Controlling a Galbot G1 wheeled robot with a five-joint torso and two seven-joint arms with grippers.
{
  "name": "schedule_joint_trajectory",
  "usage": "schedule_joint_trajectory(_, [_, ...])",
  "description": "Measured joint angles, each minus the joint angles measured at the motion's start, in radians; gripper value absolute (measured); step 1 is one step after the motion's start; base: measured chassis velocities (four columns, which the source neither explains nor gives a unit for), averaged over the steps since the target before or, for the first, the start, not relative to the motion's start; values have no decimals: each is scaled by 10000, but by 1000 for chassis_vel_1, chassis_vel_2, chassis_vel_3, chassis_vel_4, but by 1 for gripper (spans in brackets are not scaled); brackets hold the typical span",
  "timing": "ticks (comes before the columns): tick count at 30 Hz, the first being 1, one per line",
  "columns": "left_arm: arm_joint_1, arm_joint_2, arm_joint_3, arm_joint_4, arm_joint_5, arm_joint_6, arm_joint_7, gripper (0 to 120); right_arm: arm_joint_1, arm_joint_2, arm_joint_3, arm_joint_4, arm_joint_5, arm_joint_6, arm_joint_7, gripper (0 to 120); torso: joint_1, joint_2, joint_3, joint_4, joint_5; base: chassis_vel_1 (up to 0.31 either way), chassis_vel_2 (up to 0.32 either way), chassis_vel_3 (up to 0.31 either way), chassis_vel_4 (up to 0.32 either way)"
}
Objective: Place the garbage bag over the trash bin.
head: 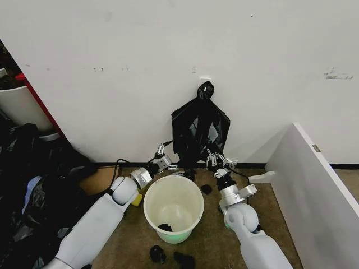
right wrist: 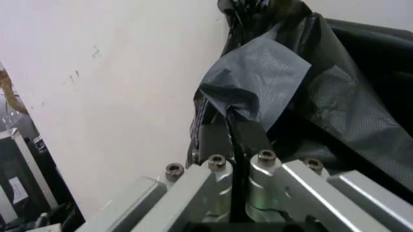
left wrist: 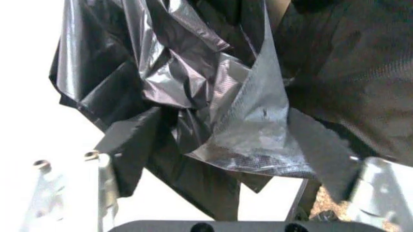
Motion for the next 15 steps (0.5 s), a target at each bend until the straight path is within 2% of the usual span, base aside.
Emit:
schedule_joint_trajectory(4, [-124, -172, 14, 315, 354, 128, -214, 58, -8, 23, -7, 18, -5, 4, -32, 0, 0, 0, 0, 0, 0, 0, 0, 0, 0])
schedule_joint_trajectory(6, [-152, -210, 19, 397, 355, 122, -209, 56, -8, 7, -23, 30, -9, 3, -32, 0, 0, 0, 0, 0, 1, 0, 0, 0, 0])
schedule_joint_trajectory(9, [-363, -458, 152, 833, 136, -350, 13, 41, -18, -58, -37, 157, -38, -34, 3, 0, 0, 0, -1, 0, 1, 0, 0, 0, 0])
schedule_joint_trajectory(14, [-279, -558, 188, 749, -612, -316, 27, 20, -220, -164, 11, 344, -58, -46, 120, 0, 0, 0, 0, -1, 0, 0, 0, 0, 0])
schedule_joint_trajectory(15, [-279, -558, 188, 749, -612, -316, 27, 20, -220, -164, 11, 344, -58, -46, 120, 0, 0, 0, 0, -1, 0, 0, 0, 0, 0])
